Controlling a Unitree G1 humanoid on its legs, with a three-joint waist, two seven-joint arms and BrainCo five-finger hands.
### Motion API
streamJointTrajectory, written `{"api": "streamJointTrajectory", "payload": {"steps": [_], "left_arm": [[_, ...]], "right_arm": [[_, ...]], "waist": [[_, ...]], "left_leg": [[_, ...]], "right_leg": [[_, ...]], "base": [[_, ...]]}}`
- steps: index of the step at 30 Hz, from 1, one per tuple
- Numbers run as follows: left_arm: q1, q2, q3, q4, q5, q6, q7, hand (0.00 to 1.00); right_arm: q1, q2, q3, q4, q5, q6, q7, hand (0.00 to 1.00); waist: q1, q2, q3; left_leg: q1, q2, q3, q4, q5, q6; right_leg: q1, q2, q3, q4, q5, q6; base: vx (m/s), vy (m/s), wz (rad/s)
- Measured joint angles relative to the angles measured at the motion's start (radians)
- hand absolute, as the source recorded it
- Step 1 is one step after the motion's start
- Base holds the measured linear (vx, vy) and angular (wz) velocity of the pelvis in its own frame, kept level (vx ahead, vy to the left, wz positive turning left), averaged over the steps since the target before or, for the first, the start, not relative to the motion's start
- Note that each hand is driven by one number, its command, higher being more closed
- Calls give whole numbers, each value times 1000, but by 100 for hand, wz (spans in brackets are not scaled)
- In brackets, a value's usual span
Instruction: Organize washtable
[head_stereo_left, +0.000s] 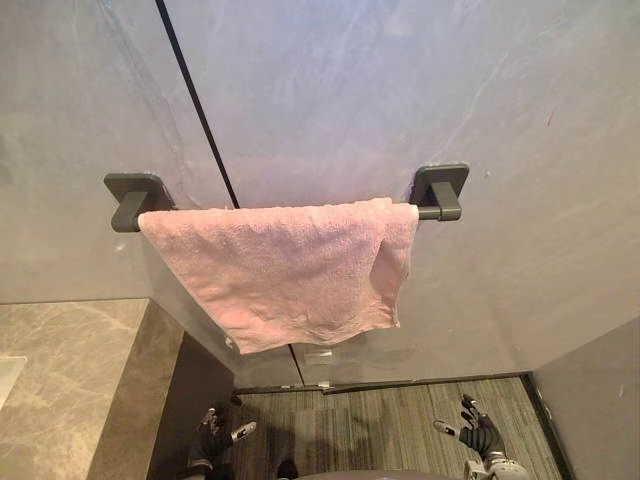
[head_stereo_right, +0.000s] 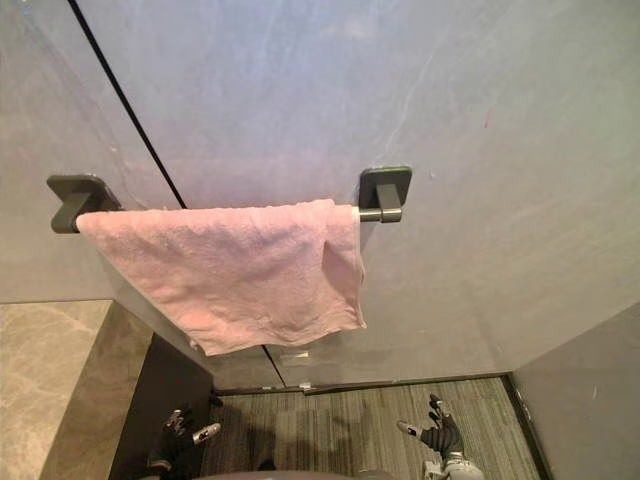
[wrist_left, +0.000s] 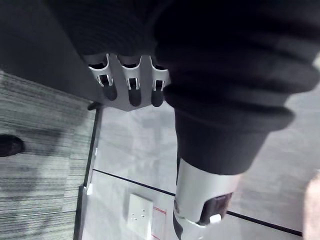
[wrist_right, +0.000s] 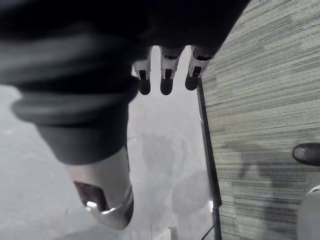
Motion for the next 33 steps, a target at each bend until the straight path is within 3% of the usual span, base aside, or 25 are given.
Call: {"api": "streamJointTrajectory", "payload": {"steps": [15, 16, 17, 20, 25, 27, 29, 31, 33], "left_arm": [[-2, 43, -13, 81, 50, 1, 1, 0], [-6, 47, -21, 79, 50, 0, 1, 0], [-17, 54, -36, 79, 50, 1, 2, 0], [-68, 68, -57, 73, 50, 1, 2, 0], [-119, 107, -79, -21, 50, -5, 3, 0], [-138, 121, -78, -21, 45, -5, 17, 0], [-127, 133, -71, -18, 36, -3, 23, 0], [-121, 132, -65, -14, 14, -3, 36, 0], [-122, 82, -60, -14, -3, -3, 46, 0]], "right_arm": [[-35, -56, 36, 82, -74, 15, -1, 0], [-46, -57, 41, 82, -78, 15, -1, 0], [-57, -59, 47, 83, -80, 15, -1, 0], [-89, -64, 80, 81, -88, 18, 1, 0], [-82, -65, 80, 45, -93, 20, 5, 0], [-94, -66, 81, 23, -93, 20, 8, 0], [-114, -84, 94, 7, -97, 19, 14, 0], [-149, -114, 128, 8, -102, 20, 21, 0], [-190, -157, 157, -8, -102, 18, 19, 0]], "waist": [[6, -10, 18], [16, -4, 22], [17, -17, 36], [16, -19, 74], [10, -11, 74], [14, -23, 72], [29, -47, 68], [34, -58, 67], [64, -24, 79]], "left_leg": [[-9, 0, 24, -1, -21, 0], [-19, -4, 39, 5, -25, 1], [-25, -11, 45, 6, -26, 3], [-39, -12, 40, 19, -24, 4], [-112, 4, -67, 126, -48, 14], [-158, 4, -110, 171, -50, 13], [-221, 8, -139, 259, -59, -2], [-271, 23, -164, 317, -77, -29], [-318, 69, -197, 328, -54, -66]], "right_leg": [[-55, -1, 37, 43, -30, 8], [-107, -6, 59, 110, -58, 9], [-139, -18, 64, 163, -78, 11], [-178, -23, 114, 255, -97, 25], [-220, -14, 221, 439, -104, 21], [-269, -39, 294, 587, -127, 30], [-240, -86, 381, 515, -124, 52], [-187, -99, 355, 414, -201, 104], [-157, -50, 302, 318, -243, 78]], "base": [[-18, 1, -7], [61, -6, -32], [83, -14, -26], [108, -36, 7], [77, -20, 72], [62, -131, 78], [-65, -304, 52], [-148, -417, 40], [-200, -387, 32]]}}
